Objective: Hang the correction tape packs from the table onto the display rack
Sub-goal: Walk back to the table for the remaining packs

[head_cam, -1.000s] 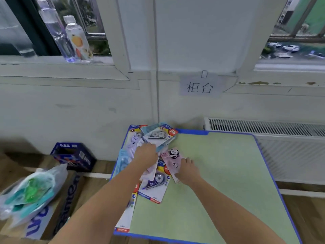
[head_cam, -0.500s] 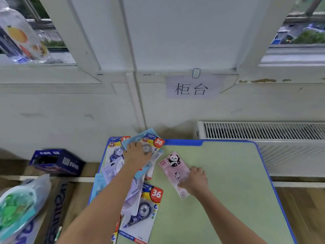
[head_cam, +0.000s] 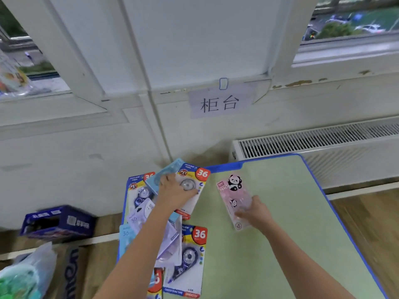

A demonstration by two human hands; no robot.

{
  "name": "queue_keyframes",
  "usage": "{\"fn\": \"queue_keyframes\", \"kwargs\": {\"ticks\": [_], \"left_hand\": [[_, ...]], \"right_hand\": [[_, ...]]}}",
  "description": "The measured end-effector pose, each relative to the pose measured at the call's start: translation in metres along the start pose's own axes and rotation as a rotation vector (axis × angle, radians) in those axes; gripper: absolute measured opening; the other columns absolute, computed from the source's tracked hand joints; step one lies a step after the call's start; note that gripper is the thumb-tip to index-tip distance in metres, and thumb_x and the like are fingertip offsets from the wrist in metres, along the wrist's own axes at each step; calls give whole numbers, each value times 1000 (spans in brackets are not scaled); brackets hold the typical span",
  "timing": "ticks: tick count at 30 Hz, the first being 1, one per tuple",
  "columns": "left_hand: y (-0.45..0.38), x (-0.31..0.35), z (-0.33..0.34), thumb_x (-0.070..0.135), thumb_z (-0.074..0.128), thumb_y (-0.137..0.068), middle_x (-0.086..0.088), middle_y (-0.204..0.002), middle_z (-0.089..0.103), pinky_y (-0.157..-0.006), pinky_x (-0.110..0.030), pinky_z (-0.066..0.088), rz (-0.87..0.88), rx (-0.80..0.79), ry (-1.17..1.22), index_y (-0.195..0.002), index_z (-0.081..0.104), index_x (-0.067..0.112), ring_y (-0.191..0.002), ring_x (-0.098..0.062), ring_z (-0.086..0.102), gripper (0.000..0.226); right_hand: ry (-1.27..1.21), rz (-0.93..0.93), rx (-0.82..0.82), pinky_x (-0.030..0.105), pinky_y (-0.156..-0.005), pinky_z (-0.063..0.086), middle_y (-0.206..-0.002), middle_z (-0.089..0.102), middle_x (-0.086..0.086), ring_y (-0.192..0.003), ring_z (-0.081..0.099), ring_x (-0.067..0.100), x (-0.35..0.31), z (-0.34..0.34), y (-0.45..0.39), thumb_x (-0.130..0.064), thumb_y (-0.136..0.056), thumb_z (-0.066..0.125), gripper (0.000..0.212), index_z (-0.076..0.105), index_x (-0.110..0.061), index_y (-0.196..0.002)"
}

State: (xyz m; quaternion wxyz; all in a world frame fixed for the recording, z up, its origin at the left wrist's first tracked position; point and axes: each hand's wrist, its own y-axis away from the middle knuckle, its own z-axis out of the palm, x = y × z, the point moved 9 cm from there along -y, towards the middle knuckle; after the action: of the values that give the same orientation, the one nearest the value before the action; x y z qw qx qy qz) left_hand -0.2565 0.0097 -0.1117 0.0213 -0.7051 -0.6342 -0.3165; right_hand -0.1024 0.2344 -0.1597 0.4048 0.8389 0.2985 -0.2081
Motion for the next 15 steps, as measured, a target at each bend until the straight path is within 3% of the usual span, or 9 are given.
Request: {"fn": "queue_keyframes", "kwargs": {"ticks": [3, 6, 9, 12, 15], "left_hand": [[23, 17, 12, 43, 80, -72, -11, -135, 36, -99, -31, 38, 13, -115, 234, -138, 29, 6, -122, -25, 42, 91], [48, 36, 31, 31, 82, -74, -2, -118, 49, -80, -25, 40, 56, -261, 446, -126, 34, 13, -96, -15, 51, 73], [67, 60, 53, 23, 82, -74, -6, -122, 53, -78, -24, 42, 160, -369, 504, -130, 38, 11, -97, -15, 54, 72], [91, 97, 71, 19, 81, -75, -1, -118, 55, -74, -19, 46, 285, -468, 521, -130, 42, 15, -93, -11, 55, 67], [124, 144, 88, 10, 79, -76, 1, -118, 59, -65, -8, 47, 447, -550, 549, -123, 48, 20, -90, -1, 58, 58]], "right_hand": [[-181, 17, 75, 30, -61, 40, -95, 58, 10, -83, 55, 23, 9, -10, 23, -16, -78, 76, 38, 45, -10, -98], [-366, 17, 149, 31, -70, 45, -97, 64, 9, -87, 61, 24, 21, -20, 49, -19, -76, 79, 34, 51, -13, -94], [-514, 19, 220, 34, -78, 50, -99, 68, 9, -90, 64, 24, 40, -35, 81, -17, -76, 79, 27, 55, -17, -89], [-637, 23, 318, 37, -82, 52, -102, 71, 10, -91, 67, 24, 68, -64, 117, -12, -76, 78, 32, 62, -8, -103], [-729, 13, 435, 23, -69, 54, -97, 73, 3, -81, 69, 13, 95, -103, 163, -8, -78, 75, 30, 64, -10, -106]]}}
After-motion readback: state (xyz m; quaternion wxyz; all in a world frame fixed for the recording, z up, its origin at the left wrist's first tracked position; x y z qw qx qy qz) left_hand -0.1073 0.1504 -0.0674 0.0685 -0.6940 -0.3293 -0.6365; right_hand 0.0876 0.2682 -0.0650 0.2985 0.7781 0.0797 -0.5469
